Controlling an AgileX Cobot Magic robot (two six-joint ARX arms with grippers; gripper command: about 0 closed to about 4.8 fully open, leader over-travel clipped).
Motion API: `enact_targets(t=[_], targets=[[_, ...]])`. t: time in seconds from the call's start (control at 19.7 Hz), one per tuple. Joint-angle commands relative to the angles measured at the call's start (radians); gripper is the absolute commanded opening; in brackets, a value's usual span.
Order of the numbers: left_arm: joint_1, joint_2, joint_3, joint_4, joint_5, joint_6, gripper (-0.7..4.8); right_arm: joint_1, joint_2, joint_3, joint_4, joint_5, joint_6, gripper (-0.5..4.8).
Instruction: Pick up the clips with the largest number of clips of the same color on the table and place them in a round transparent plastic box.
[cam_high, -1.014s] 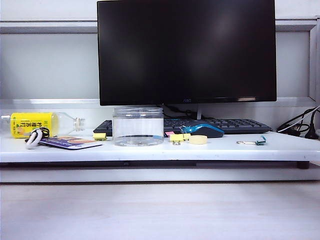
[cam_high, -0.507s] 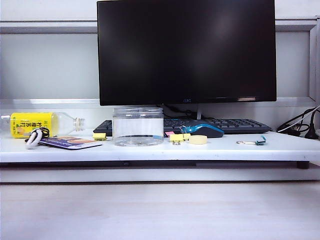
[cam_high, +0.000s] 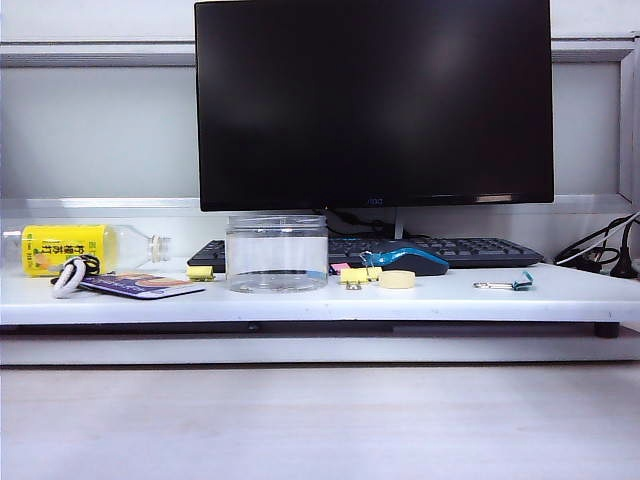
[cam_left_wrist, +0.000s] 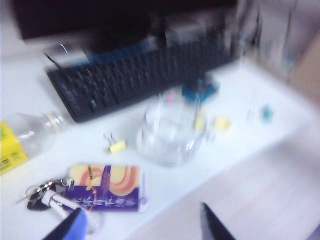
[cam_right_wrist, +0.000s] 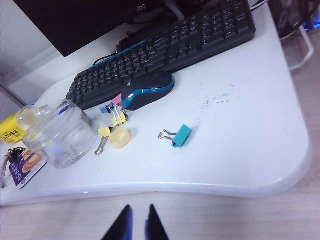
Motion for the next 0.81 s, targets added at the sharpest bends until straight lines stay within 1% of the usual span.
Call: enact_targets(t=[0.05,0.1,0.15,0.25,0.3,0.35,0.41,0.46,0.66,0.76,0.81], targets=[[-0.104,0.202,0.121,-0.117,-0.103,0.219,2.9,0.0,0.0,0.006,0.027,0.0,0.0,0.45],[-0.145,0.256,0.145,-0.117,-0.153,0.258,2.89,0.0,0.0,0.006,0.029,0.0,0.0,0.45],[-0.192,0.314,0.167,-0.103,-0.225,0.299,2.89,0.0,0.0,0.006,0.03,0.0,0.0,0.45],[-0.262,0.405,0.191,-0.05,-0.339,0.361,2.9,0.0,0.0,0.006,0.03,-0.007,0.0,0.45],[-0.283,0.435,0.192,-0.016,-0.377,0.377,2.9,0.0,0.0,0.006,0.029,-0.006,0.0,0.45],[-0.315,0.479,0.192,0.039,-0.441,0.401,2.9,0.0,0.0,0.006,0.029,-0.006,0.0,0.45],[-0.329,0.503,0.192,0.071,-0.477,0.415,2.9,0.0,0.0,0.006,0.029,-0.006,0.0,0.45],[-0.343,0.539,0.192,0.12,-0.506,0.436,2.9,0.0,0.0,0.006,0.029,-0.006,0.0,0.45],[-0.354,0.638,0.192,0.224,-0.512,0.492,2.93,0.0,0.0,0.004,0.029,-0.006,-0.004,0.45],[-0.354,0.687,0.192,0.258,-0.547,0.483,3.16,0.0,0.0,0.004,0.029,-0.005,-0.006,0.45],[-0.354,0.704,0.192,0.272,-0.558,0.475,3.17,0.0,0.0,0.004,0.029,-0.003,-0.007,0.45]])
